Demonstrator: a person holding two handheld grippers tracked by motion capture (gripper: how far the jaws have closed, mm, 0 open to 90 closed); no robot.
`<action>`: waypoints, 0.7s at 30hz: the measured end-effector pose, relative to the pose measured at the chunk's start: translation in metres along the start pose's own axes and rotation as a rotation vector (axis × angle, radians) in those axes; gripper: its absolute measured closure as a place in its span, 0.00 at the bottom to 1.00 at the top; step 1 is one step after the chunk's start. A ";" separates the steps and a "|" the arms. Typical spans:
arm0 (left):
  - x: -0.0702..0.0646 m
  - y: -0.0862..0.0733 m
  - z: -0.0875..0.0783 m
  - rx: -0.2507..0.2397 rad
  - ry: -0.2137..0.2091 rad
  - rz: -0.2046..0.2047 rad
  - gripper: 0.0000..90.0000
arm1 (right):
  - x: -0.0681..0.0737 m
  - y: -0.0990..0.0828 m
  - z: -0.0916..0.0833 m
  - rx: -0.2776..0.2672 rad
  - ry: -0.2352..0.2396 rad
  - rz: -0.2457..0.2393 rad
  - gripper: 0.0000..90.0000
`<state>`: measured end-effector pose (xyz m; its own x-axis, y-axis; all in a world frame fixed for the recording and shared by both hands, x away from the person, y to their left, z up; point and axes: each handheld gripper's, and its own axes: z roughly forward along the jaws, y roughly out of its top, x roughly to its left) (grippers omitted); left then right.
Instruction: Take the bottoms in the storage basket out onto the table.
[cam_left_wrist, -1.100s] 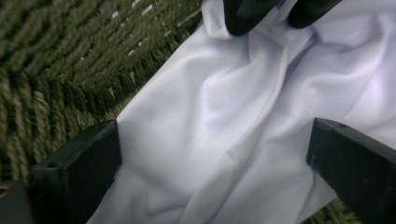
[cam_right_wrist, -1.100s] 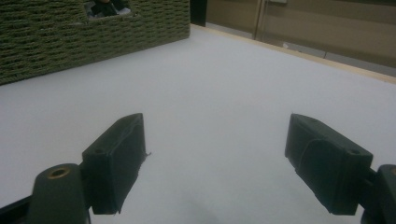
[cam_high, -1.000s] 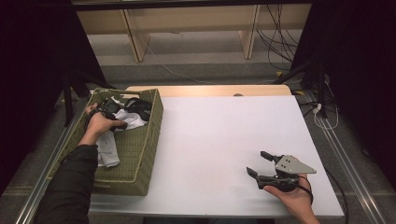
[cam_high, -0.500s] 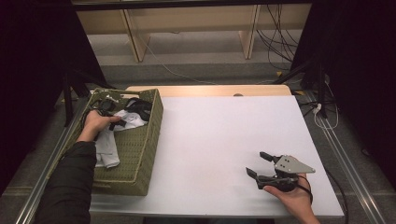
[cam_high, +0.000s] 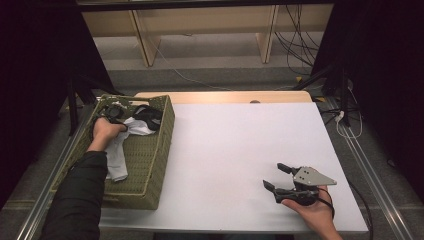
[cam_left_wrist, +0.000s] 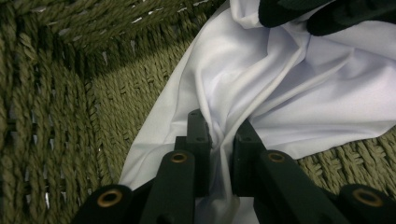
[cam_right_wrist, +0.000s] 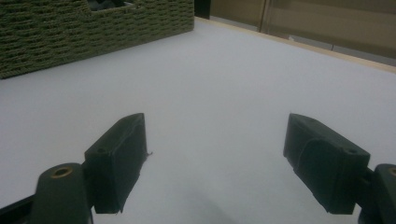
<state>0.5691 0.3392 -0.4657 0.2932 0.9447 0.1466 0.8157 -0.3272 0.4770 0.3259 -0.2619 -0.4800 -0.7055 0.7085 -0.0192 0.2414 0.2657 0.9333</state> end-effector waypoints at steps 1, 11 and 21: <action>-0.001 0.000 0.000 -0.004 0.006 0.003 0.91 | 0.000 0.000 0.000 -0.004 0.003 0.002 0.25; -0.008 -0.003 -0.026 -0.090 0.045 0.029 0.92 | 0.001 0.001 0.000 -0.010 0.003 0.001 0.25; -0.021 -0.004 -0.064 -0.248 0.081 0.040 0.92 | 0.002 0.003 -0.001 -0.019 -0.005 0.000 0.25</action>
<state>0.5275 0.3222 -0.4155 0.2733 0.9331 0.2337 0.6541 -0.3584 0.6661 0.3243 -0.2600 -0.4772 -0.7020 0.7118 -0.0208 0.2287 0.2530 0.9401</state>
